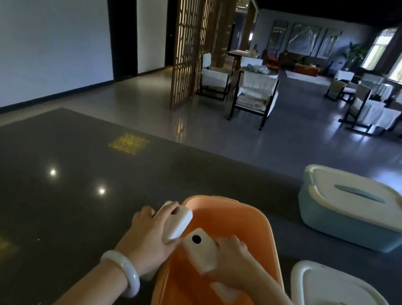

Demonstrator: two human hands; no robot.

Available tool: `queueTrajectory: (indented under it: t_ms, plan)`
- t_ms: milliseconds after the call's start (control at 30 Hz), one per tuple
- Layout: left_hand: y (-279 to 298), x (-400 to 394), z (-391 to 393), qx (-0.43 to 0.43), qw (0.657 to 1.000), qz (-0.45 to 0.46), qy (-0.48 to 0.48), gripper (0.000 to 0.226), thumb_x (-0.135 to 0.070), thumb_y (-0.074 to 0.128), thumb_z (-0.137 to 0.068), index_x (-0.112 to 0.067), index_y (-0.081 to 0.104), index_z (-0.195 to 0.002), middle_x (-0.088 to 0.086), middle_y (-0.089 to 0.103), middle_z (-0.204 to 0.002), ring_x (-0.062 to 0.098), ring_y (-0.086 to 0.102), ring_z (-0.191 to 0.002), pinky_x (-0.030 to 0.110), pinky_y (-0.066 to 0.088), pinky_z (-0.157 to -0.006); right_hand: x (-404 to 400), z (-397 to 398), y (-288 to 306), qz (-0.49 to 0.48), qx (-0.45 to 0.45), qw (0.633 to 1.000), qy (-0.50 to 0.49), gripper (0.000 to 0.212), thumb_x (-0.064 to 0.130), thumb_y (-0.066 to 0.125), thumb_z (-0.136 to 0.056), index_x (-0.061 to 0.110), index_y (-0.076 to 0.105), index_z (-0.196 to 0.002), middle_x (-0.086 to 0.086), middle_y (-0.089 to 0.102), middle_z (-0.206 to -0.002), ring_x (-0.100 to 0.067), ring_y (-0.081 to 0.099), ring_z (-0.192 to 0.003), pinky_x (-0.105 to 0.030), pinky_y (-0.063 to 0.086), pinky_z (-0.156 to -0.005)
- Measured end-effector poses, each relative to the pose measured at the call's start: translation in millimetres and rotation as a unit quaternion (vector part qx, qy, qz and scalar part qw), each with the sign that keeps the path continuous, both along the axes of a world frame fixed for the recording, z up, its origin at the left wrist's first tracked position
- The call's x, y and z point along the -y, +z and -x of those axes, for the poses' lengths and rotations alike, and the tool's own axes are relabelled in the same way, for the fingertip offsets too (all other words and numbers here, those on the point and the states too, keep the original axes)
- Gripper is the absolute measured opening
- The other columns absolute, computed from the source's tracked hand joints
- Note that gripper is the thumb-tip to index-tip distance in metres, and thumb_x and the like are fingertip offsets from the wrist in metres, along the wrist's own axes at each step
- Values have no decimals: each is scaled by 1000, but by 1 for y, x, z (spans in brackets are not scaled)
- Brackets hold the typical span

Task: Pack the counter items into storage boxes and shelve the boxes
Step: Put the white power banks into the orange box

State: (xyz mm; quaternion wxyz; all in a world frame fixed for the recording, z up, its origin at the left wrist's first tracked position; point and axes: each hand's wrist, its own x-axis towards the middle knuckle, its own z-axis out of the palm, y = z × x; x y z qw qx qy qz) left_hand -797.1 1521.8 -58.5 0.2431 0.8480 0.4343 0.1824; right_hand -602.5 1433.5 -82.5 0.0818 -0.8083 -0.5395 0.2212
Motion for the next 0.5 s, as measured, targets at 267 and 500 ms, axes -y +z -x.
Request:
queueTrajectory:
  t_ms: [267,500]
  plan:
    - [9,-4,-14,-59,998,-12,-3,79,-48,67,-81,-49,17,-142,-3,34,-128,16,38,-116,28,45,-81,-8,-18,-11,45,14,997,57,83,42,81,-67,32,35,-135,6,45,-129,-14,45,-114,-31,40,-90]
    - [13,-4,-16,-82,997,-13,-3,80,-37,71,-77,-47,19,-138,-1,35,-123,18,39,-113,31,48,-80,-13,-11,-23,162,61,974,144,89,37,79,-69,30,26,-140,-2,37,-138,-23,41,-122,-40,40,-95]
